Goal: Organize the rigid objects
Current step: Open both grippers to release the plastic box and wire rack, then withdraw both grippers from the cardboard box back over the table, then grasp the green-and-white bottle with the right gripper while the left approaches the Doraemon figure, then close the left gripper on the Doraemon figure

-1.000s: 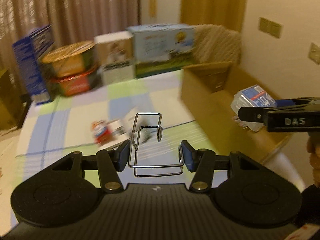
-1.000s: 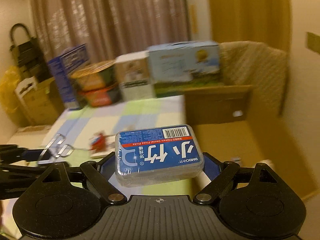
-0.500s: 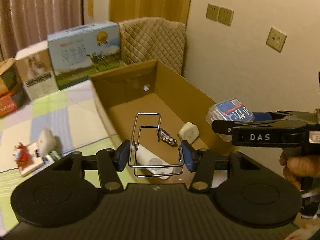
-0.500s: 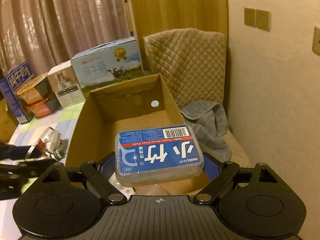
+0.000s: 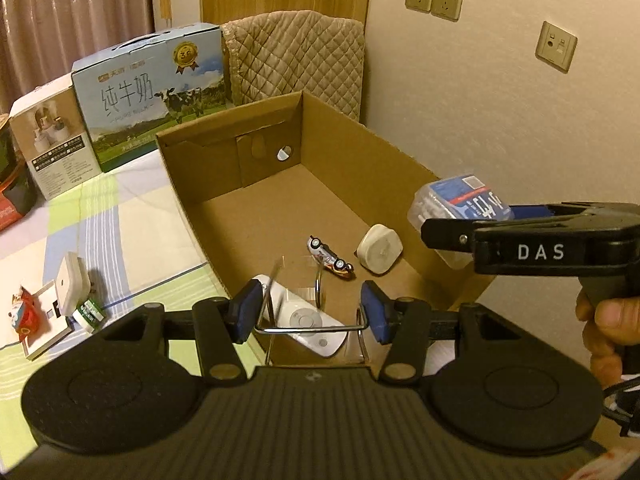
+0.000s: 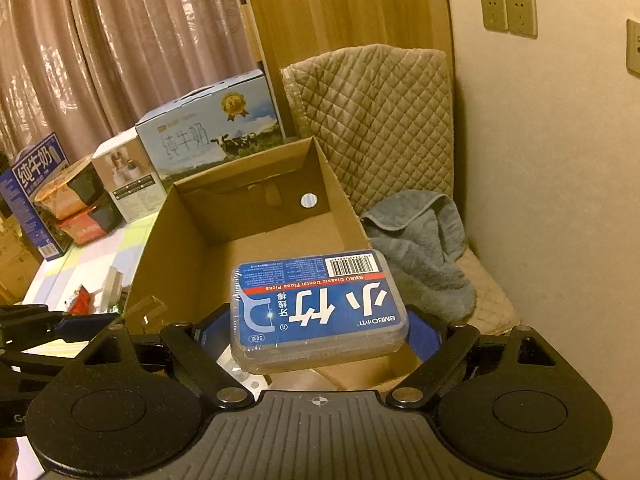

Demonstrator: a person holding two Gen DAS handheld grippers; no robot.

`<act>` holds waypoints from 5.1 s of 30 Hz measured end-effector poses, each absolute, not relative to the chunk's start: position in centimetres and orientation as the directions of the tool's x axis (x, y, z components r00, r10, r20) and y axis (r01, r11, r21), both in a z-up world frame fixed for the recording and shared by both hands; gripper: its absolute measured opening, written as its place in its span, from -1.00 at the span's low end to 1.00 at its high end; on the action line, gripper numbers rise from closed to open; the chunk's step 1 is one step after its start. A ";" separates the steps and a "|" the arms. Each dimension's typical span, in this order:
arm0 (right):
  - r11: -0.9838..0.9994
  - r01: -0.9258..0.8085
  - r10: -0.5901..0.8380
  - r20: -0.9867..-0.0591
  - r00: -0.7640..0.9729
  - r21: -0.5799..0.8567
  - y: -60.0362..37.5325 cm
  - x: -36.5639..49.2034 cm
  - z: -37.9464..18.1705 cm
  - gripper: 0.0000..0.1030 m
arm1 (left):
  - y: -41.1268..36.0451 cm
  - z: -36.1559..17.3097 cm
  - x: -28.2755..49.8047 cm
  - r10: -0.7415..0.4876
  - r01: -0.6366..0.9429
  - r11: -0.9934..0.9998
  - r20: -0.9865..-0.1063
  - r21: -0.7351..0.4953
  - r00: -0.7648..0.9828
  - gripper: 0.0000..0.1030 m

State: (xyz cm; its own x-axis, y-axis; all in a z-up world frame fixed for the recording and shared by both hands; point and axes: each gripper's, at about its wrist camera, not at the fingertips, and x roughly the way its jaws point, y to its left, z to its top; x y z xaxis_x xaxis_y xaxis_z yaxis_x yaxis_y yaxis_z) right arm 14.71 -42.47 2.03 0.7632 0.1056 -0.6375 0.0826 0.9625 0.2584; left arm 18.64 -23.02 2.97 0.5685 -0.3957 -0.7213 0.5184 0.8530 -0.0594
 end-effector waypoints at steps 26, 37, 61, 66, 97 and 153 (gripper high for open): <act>0.975 0.033 0.129 -0.677 0.725 0.221 -40.1 15.3 1.4 0.65 | -15.5 5.1 16.6 -0.320 0.362 0.928 -0.678 -0.085 0.661 0.28; 0.969 0.058 0.117 -0.649 0.751 0.242 -40.4 14.8 1.8 0.72 | -13.7 4.8 15.9 -0.305 0.330 0.939 -0.680 -0.097 0.667 0.31; 0.951 -0.153 0.287 -0.580 0.762 0.269 -29.9 9.1 6.4 0.74 | -1.6 5.8 8.9 -0.109 0.099 0.994 -0.686 -0.055 0.719 0.46; 0.941 -0.205 0.327 -0.574 0.751 0.269 -27.2 8.4 6.8 0.74 | 0.7 6.3 7.6 -0.070 0.052 0.998 -0.685 -0.047 0.725 0.50; 0.916 -0.340 0.396 -0.599 0.696 0.211 -17.3 12.4 4.7 0.74 | 8.2 4.4 9.6 0.037 -0.080 0.996 -0.693 -0.030 0.720 0.92; 0.964 -0.250 0.244 -0.648 0.722 0.085 -15.2 28.2 -11.1 -0.45 | 4.7 -9.4 32.7 0.011 -0.018 1.000 -0.663 -0.004 0.748 -0.08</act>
State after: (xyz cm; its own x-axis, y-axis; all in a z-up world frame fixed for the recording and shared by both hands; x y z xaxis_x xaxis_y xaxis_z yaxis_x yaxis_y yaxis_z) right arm 28.24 -15.21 -11.10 0.7217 0.2445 -0.6476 -0.2500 0.9645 0.0855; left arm 32.66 4.68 -9.45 0.7483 0.0106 -0.6633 -0.0175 0.9998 -0.0038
